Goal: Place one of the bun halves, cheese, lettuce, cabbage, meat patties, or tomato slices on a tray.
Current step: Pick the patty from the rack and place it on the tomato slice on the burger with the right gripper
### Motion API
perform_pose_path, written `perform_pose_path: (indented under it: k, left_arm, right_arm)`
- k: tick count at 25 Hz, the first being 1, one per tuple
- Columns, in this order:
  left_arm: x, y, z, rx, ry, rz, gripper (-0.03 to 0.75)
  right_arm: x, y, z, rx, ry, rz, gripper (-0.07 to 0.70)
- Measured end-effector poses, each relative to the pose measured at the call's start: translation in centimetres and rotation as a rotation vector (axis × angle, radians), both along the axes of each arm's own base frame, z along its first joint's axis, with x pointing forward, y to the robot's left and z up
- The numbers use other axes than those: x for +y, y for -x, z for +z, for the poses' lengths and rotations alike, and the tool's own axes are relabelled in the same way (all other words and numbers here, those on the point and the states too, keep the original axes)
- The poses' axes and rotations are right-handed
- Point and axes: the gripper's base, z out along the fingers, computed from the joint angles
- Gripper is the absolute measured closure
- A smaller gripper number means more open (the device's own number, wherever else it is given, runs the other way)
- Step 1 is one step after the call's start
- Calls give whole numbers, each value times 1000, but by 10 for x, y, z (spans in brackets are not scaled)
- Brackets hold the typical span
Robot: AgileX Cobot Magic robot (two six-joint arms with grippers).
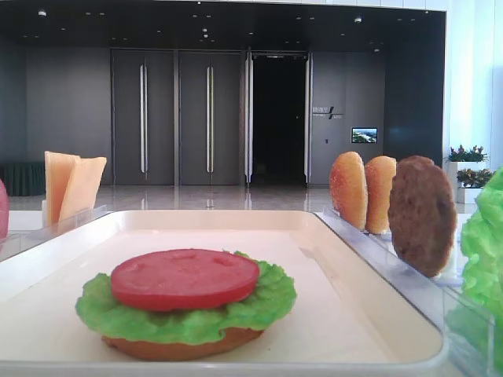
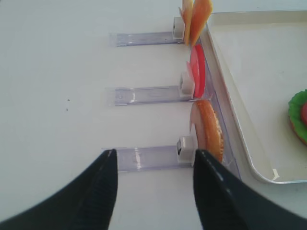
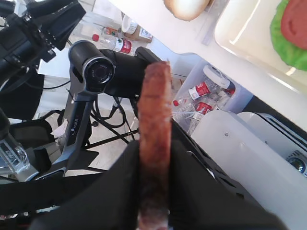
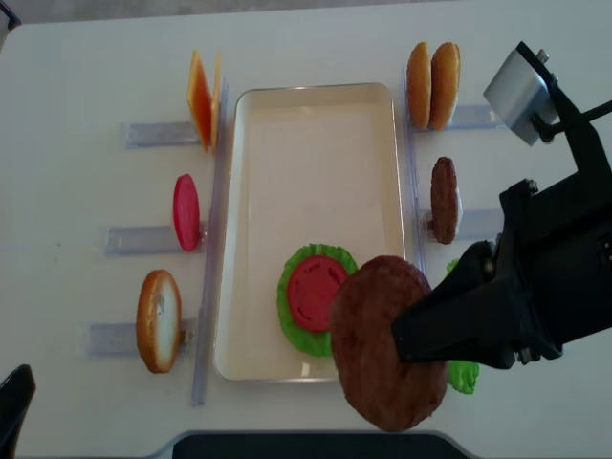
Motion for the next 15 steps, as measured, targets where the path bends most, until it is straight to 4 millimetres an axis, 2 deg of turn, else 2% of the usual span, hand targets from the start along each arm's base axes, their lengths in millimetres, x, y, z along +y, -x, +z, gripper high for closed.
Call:
perform_pose_path:
  k: [9,15]
  left_arm:
    - [0,0,0,0,0,0,325]
    - [0,0,0,0,0,0,325]
  right_arm:
    - [11,-12,-13,11,-42,22,489]
    - [31,-37,-29,33,-119,37,488]
